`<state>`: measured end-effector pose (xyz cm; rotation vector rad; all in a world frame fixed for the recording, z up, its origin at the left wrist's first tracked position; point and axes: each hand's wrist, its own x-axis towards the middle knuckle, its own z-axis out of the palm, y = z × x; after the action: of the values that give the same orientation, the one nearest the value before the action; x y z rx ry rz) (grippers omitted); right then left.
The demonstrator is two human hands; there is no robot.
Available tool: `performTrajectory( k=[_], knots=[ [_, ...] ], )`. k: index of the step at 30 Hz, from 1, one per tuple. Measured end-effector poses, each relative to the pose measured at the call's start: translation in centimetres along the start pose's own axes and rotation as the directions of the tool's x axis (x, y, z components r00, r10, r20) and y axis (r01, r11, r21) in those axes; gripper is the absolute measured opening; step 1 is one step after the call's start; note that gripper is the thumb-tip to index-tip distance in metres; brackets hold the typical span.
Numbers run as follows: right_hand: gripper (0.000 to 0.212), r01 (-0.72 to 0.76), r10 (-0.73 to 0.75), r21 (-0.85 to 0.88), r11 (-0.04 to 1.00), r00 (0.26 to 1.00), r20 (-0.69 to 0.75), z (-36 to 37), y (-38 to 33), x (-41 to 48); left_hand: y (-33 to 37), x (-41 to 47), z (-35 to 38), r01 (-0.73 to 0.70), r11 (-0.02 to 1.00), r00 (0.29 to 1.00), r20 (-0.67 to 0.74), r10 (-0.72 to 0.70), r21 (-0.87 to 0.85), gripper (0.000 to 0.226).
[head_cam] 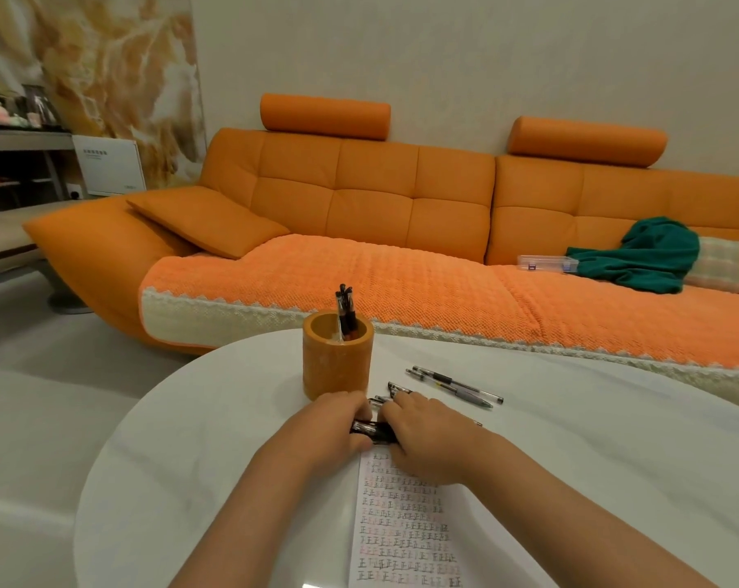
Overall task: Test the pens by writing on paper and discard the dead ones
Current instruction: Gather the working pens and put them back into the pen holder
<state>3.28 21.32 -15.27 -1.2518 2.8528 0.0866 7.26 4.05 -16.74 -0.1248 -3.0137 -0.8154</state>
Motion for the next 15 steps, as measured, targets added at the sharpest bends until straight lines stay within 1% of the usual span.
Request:
performTrajectory(
  k=[2, 6, 11, 13, 15],
  knots=[
    [0.026, 0.007, -0.007, -0.001, 1.000, 1.000, 0.007, 0.0, 0.0, 0.1, -0.1, -0.1, -0.1, 0.001, 1.000, 1.000, 0.005, -0.001, 0.031, 0.029],
    [0.025, 0.011, -0.011, 0.001, 1.000, 1.000, 0.003, 0.1, -0.6, 0.1, 0.1, -0.2, -0.3, -0.038, 0.990, 0.999, 0.035, 0.034, 0.136, 0.023],
    [0.024, 0.038, -0.038, 0.012, 0.999, 0.998, -0.055, 0.4, -0.8, -0.2, 0.0, -0.2, -0.4, -0.030, 0.982, 0.998, 0.059, 0.019, 0.186, 0.023],
    [0.020, 0.051, -0.046, 0.053, 0.997, 0.995, -0.091, 0.4, -0.8, -0.1, 0.2, -0.1, -0.7, -0.017, 0.990, 0.999, 0.053, 0.010, 0.140, 0.016],
    [0.012, 0.056, -0.038, 0.133, 0.990, 0.990, -0.138, 0.0, -0.7, 0.1, 0.6, -0.2, -1.5, 0.001, 1.000, 1.000, 0.029, -0.002, 0.029, 0.012]
  ],
)
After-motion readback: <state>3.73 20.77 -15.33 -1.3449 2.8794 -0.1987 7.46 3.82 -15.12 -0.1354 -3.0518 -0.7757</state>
